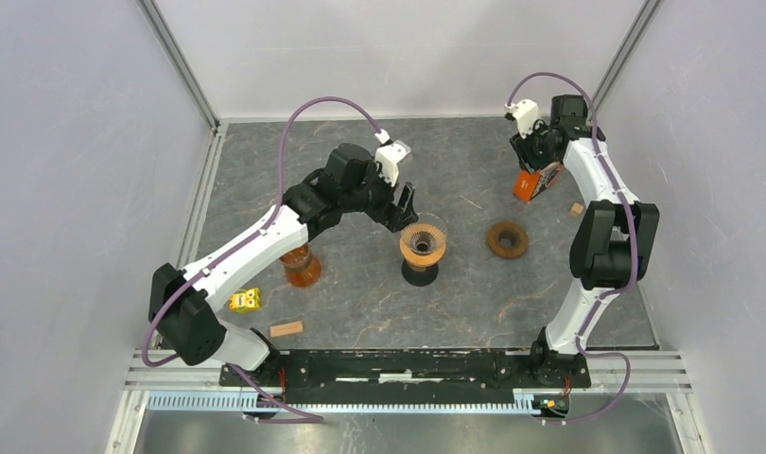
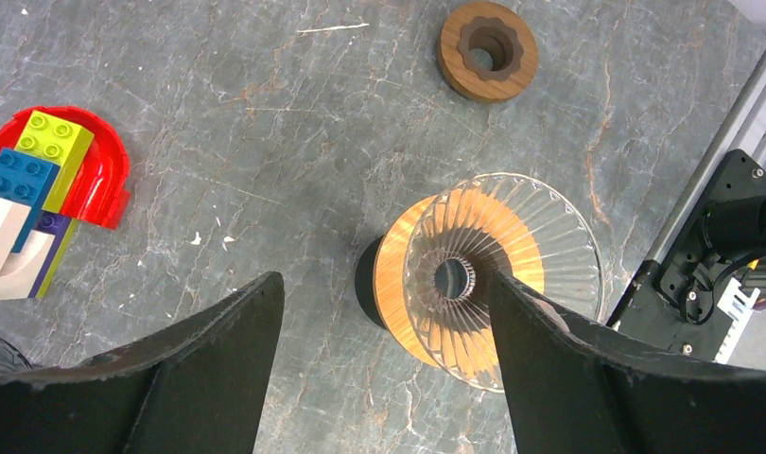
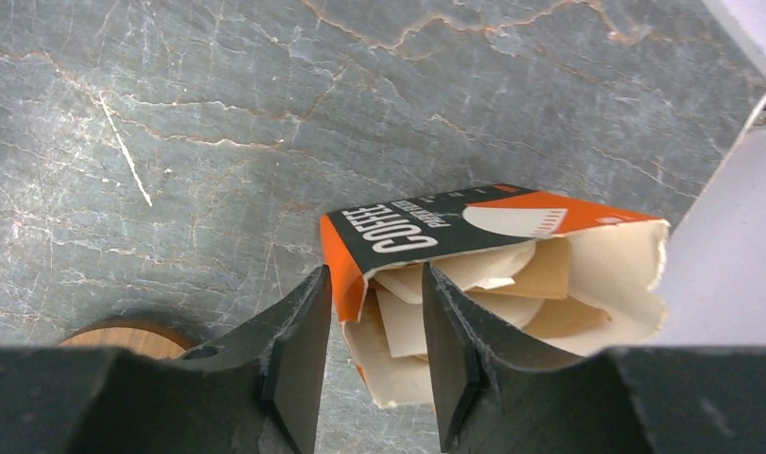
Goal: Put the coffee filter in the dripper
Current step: Move the coffee filter holder to the center of the board.
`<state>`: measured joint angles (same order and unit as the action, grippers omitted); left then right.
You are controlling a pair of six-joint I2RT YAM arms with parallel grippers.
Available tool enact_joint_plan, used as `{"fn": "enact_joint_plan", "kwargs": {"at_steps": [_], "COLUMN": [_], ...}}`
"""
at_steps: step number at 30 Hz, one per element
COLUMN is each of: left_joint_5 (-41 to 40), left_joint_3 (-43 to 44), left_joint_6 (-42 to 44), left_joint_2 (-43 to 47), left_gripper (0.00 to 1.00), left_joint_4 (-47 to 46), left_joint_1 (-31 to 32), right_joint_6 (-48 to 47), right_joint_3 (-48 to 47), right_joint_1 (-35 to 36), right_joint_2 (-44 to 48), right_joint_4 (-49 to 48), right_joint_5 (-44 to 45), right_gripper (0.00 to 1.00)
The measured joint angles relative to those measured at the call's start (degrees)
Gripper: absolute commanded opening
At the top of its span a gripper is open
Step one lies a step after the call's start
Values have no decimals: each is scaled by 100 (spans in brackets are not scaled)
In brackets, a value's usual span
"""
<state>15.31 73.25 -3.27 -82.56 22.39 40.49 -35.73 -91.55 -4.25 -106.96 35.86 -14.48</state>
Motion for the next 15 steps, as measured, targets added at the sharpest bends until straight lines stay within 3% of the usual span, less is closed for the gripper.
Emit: {"fn": "enact_joint_plan", "kwargs": {"at_steps": [5,11,15], "left_joint_5": [-2,-7,-7], "left_joint_3": [33,96,197], "left_joint_6": [0,0,-2], "left_joint_2": [0,0,0], "left_gripper": [86,86,86], "left_joint_4": [90,173,219], "left_joint_1": [-44,-96,-177], "right_joint_6": [-52,-201,-522], "right_joint_3": [11,11,103], "right_joint_1": [0,0,0], "right_joint_2": [-122,-122,-37], "right_joint_4": [122,258,476], "right_joint_5": [-90,-404,-748], "right_gripper": [30,1,0]}}
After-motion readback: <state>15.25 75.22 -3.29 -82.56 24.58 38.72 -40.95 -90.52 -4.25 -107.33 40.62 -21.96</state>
